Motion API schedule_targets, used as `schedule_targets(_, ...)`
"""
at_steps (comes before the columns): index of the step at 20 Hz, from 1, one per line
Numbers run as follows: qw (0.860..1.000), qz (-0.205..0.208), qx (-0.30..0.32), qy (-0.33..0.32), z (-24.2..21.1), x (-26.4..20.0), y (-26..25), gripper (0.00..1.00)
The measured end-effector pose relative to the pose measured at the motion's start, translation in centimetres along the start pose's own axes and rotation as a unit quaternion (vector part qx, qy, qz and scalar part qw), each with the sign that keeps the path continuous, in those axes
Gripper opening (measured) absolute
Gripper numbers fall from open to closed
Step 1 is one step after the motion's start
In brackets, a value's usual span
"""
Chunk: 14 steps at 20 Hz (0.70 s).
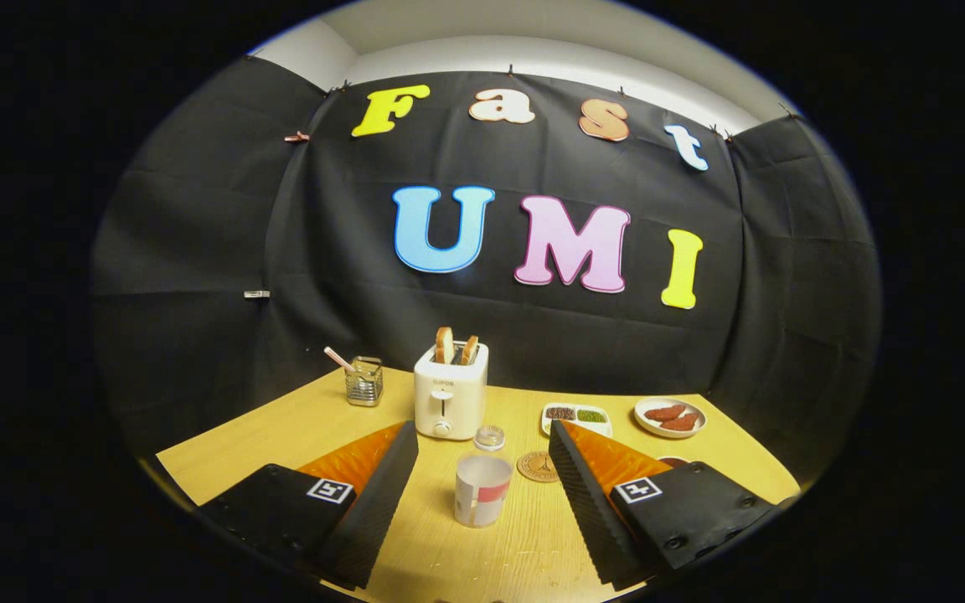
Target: Take the bottle from table, then pour the juice into the cup, finally place the bottle on the coaster
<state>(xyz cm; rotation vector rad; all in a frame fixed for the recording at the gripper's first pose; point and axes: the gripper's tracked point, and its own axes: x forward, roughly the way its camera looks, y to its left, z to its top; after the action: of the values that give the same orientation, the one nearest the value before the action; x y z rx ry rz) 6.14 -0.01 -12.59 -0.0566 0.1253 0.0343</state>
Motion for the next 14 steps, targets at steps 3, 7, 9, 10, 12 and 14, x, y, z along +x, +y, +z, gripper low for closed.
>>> schedule_targets(3,1.000,-0.009,0.013,0.012,-2.3,1.4,-0.3,0.97)
schedule_targets(7,0.999,-0.016,0.033,0.025,-5.4,3.7,-0.3,0.97)
schedule_targets(9,0.998,-0.016,0.042,0.033,-7.0,4.9,0.0,0.97)
schedule_targets(10,0.998,-0.018,0.042,0.037,-7.9,5.4,0.1,0.97)
schedule_targets(12,0.998,-0.021,0.030,0.044,-9.3,6.4,0.2,0.97)
schedule_targets(14,0.999,-0.021,0.022,0.044,-10.2,7.3,0.3,0.97)
